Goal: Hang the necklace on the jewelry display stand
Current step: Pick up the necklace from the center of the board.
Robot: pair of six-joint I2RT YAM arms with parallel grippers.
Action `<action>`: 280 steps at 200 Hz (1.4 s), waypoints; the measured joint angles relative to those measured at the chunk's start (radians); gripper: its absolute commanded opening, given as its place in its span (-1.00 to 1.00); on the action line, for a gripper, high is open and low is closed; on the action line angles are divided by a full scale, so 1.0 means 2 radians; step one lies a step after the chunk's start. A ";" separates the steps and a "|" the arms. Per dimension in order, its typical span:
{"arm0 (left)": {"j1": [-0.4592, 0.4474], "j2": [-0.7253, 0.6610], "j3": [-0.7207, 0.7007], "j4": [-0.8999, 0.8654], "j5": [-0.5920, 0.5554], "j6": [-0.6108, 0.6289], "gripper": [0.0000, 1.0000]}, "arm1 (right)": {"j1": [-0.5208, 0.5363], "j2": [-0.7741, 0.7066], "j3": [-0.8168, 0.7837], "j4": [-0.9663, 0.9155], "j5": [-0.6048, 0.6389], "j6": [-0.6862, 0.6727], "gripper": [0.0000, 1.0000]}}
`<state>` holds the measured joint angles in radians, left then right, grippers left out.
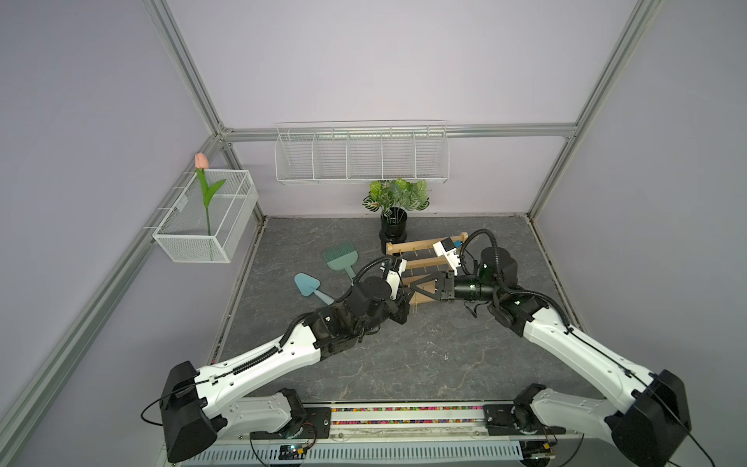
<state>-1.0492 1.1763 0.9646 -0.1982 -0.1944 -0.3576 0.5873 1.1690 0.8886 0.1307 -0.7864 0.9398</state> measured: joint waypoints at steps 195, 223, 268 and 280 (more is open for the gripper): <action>0.000 -0.010 -0.003 -0.011 -0.004 0.008 -0.58 | 0.002 0.004 0.000 0.004 0.002 0.005 -0.86; 0.000 -0.012 -0.003 -0.010 0.005 0.010 -0.57 | 0.002 0.004 0.000 0.004 0.002 0.005 -0.86; 0.000 -0.010 -0.003 -0.008 0.014 0.011 -0.56 | 0.002 0.004 0.000 0.005 0.002 0.006 -0.86; 0.000 -0.007 -0.003 -0.007 0.015 0.011 -0.56 | 0.002 0.004 0.000 0.005 0.002 0.007 -0.86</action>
<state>-1.0492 1.1614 0.9588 -0.2123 -0.1638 -0.3351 0.5907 1.1770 0.8883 0.1402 -0.7822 0.9535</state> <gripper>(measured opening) 0.221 0.069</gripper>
